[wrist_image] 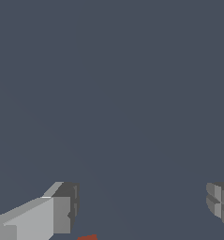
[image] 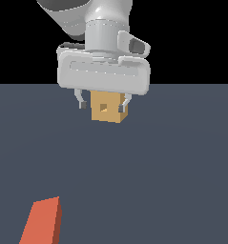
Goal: Insert the peg into the horizontal hole in a box.
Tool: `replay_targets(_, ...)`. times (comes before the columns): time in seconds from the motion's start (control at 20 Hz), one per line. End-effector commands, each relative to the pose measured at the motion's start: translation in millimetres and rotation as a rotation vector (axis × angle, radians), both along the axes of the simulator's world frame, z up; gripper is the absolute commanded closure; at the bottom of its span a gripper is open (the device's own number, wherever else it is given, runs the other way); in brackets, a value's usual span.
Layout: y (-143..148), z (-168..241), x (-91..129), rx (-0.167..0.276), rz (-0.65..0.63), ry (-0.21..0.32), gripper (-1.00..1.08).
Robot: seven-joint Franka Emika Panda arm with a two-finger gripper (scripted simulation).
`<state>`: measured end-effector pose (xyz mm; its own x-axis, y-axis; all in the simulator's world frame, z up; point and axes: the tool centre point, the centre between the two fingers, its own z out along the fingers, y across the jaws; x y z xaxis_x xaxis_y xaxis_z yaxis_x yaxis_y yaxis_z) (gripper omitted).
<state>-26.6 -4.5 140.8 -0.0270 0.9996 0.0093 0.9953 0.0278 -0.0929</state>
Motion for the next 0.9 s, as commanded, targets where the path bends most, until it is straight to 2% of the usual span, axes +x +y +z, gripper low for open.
replay_targets(0.0,0,0,0,0.000,0.000,0.000,-0.92)
replay_targets(0.4,-17,-4,-5,0.000,0.015,-0.006,-0.92)
replay_targets(0.85,-73,-19,-20,0.000,0.067,-0.024,-0.92)
